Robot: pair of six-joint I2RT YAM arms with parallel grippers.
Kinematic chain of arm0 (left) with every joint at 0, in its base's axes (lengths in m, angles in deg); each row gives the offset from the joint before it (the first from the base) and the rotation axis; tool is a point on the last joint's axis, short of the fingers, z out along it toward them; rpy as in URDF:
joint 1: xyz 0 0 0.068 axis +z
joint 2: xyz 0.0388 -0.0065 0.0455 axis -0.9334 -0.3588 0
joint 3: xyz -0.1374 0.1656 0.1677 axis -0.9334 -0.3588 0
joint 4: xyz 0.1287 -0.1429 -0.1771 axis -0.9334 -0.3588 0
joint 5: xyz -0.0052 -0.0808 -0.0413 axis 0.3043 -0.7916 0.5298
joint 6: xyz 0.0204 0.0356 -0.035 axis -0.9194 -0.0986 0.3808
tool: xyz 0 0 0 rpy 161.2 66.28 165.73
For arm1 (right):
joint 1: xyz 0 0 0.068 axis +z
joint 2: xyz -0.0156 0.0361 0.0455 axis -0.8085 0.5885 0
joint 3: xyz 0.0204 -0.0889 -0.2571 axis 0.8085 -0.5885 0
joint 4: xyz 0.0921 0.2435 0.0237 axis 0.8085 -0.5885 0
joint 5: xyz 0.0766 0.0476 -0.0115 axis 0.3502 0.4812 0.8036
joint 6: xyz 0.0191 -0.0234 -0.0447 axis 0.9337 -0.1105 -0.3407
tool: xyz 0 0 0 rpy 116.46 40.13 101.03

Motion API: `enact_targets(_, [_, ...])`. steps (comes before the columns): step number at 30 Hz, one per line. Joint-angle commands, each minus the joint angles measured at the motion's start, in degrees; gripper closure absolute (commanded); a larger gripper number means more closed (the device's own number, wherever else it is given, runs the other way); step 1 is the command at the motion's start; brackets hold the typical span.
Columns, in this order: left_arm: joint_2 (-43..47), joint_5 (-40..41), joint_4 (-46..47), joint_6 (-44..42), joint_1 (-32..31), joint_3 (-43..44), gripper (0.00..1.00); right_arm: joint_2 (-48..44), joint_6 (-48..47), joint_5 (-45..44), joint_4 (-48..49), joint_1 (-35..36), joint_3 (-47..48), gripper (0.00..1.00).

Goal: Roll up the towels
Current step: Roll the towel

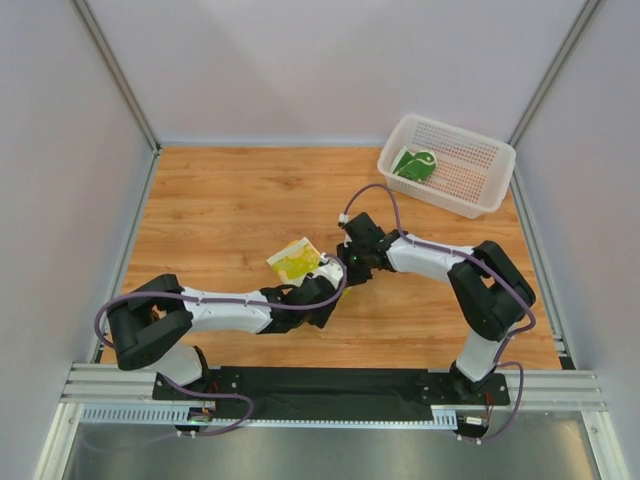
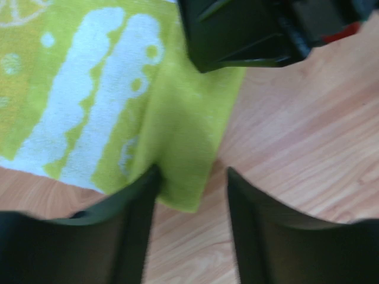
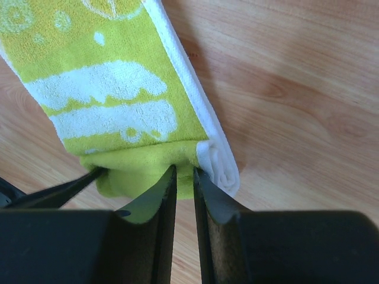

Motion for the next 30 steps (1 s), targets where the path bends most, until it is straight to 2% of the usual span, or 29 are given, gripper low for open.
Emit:
enact_targets(1, [-0.2,1.5,-4.5,3.0,0.1,-3.8,0.51,1.3,-1.9,-2.9,-1.9,0.0,2.4,0.81])
enact_targets(2, [-0.5,1.8,-4.9,3.3,0.1,-3.8,0.57,1.5,-2.1,-2.9,-2.0,0.0,2.5,0.81])
enact_targets(3, [-1.0,1.6,-5.2,3.4,0.2,-3.7,0.71,1.6,-2.2,-2.8,-2.0,0.0,2.8,0.81])
enact_targets(5, [-2.2,1.3,-6.1,3.8,0.1,-3.1,0.81,2.2,-2.3,-2.3,-2.0,-0.1,3.4,0.81])
enact_targets(6, [-2.6,1.1,-6.7,4.0,0.2,-2.9,0.89,2.3,-2.4,-2.2,-2.1,-0.1,3.7,0.81])
enact_targets(9, [-3.8,0.6,-8.5,4.9,0.1,-1.8,0.93,3.2,-2.9,-2.2,-2.9,-0.4,5.1,0.80])
enact_targets(13, [-3.2,0.1,-11.2,6.3,-0.7,-0.8,0.92,4.0,-3.4,-1.2,-3.5,-1.4,6.7,0.80])
enact_targets(14, [-3.2,-0.1,-12.3,6.8,-1.0,-0.6,0.91,4.1,-3.6,-1.0,-3.6,-1.8,7.1,0.80])
enact_targets(15, [-3.5,-0.3,-12.7,7.1,-1.4,-0.2,0.85,4.2,-4.0,-1.0,-3.9,-2.0,7.4,0.80])
enact_targets(17, [-4.0,-0.5,-13.2,7.6,-1.9,-0.1,0.79,4.3,-4.3,-0.7,-4.0,-2.5,7.7,0.80])
enact_targets(19, [-5.5,-0.7,-13.4,7.8,-2.3,0.2,0.77,4.3,-4.6,-0.4,-4.2,-2.9,7.9,0.80])
enact_targets(21, [-6.9,-0.2,-13.9,8.7,-2.7,0.9,0.89,4.0,-4.7,-0.1,-4.3,-3.3,8.0,0.80])
enact_targets(24, [-9.1,0.2,-14.5,9.4,-2.9,1.8,1.00,3.1,-5.2,-0.1,-4.9,-3.7,7.7,0.80])
enact_targets(30, [-9.3,0.4,-17.9,10.1,-2.9,4.1,1.00,0.1,-6.2,-1.4,-7.9,-6.0,7.5,0.75])
